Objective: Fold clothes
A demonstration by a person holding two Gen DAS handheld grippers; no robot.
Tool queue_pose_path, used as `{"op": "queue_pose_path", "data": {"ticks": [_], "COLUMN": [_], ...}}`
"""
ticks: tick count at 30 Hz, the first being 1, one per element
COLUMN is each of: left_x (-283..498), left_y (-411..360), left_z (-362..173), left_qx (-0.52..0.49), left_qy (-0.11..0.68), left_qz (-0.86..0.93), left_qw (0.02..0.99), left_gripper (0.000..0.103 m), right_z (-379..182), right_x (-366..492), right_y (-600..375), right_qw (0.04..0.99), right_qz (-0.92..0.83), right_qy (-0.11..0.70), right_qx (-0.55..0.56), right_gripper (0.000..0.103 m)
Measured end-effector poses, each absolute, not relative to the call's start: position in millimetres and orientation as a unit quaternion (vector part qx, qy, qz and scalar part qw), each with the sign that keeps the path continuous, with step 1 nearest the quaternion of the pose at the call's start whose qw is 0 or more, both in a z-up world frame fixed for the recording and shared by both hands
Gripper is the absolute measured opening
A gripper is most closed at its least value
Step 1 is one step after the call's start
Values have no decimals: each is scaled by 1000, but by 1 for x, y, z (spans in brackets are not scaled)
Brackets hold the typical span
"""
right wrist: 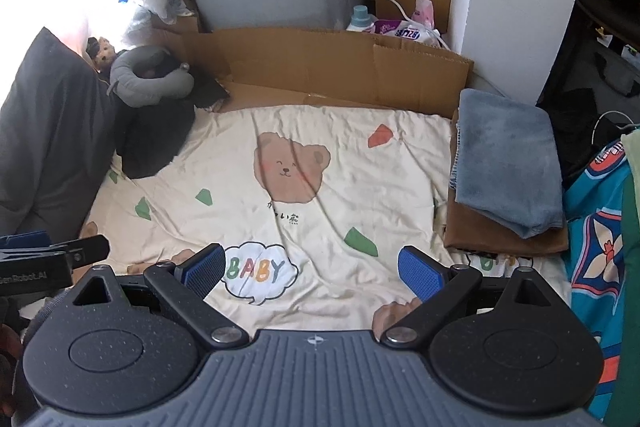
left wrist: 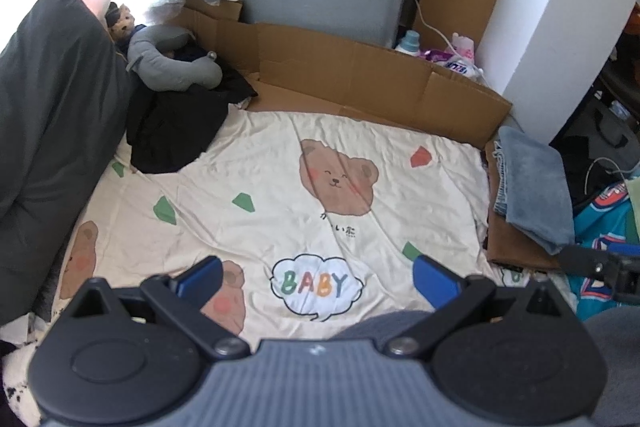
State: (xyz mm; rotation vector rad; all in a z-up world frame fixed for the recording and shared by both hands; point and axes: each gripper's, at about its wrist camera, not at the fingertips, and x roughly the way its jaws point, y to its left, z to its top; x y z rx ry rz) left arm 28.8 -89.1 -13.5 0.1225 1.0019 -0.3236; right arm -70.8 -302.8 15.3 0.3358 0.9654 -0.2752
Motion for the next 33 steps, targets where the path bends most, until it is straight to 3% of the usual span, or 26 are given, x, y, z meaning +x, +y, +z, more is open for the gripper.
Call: {"op": "queue_pose_path", "data": {"ticks": [33], "left_x": [29], "left_y": [-92], "left_z": [-22], "left_qx": [76], "left_qy": [472], "left_qz": [-134], "left_qw": [868], "left_gripper": [100], "right_z": [10], "right_x": [-70], "right_y": [-303], "right_qw": [865], "right_qz": [-112], "right_qy": [454], "right_qx": [181], "right_gripper": [98]}}
